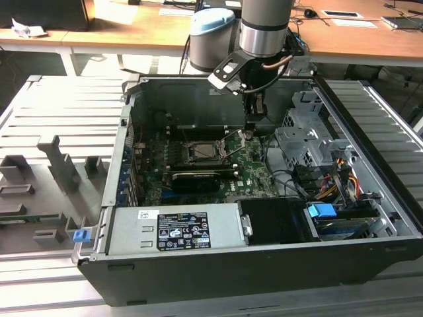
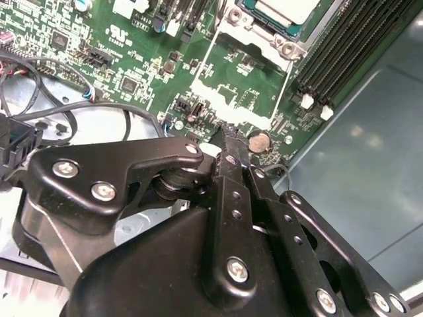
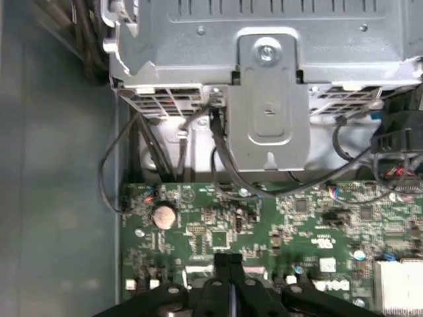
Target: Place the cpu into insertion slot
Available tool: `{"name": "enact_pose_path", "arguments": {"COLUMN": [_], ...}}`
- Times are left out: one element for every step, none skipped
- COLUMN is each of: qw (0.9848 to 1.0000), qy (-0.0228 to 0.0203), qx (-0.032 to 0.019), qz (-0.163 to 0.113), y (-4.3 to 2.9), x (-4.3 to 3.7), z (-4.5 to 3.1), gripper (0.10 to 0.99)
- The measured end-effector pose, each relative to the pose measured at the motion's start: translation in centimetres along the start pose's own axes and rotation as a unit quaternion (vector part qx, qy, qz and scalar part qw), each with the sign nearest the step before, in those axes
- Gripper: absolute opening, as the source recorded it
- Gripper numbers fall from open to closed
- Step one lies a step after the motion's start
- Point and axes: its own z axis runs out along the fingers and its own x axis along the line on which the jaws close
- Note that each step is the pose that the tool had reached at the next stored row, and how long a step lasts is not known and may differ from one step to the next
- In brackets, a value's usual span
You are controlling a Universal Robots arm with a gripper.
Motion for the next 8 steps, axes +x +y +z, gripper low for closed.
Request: {"name": "enact_pose_path", "arguments": {"qw": [1.0000, 1.0000, 1.0000, 1.0000, 1.0000, 1.0000, 1.0000, 1.0000], "qy": [0.0000, 0.0000, 0.0000, 0.0000, 0.0000, 0.0000, 0.0000, 0.0000], "qx": [0.0000, 0.0000, 0.0000, 0.0000, 0.0000, 0.0000, 0.0000, 0.0000], "qz": [0.000, 0.000, 0.000, 0.000, 0.000, 0.000, 0.000, 0.000], "y": [0.17, 0.33, 0.56, 0.66, 0.73, 0.80, 0.89, 1.03], "x": [0.00, 0.01, 0.01, 0.01, 0.01, 0.01, 0.02, 0.02], "z": [0.01, 0.02, 0.04, 0.04, 0.05, 0.05, 0.06, 0.07], "gripper": [0.106, 0.106, 0.106, 0.106, 0.106, 0.106, 0.106, 0.106]}}
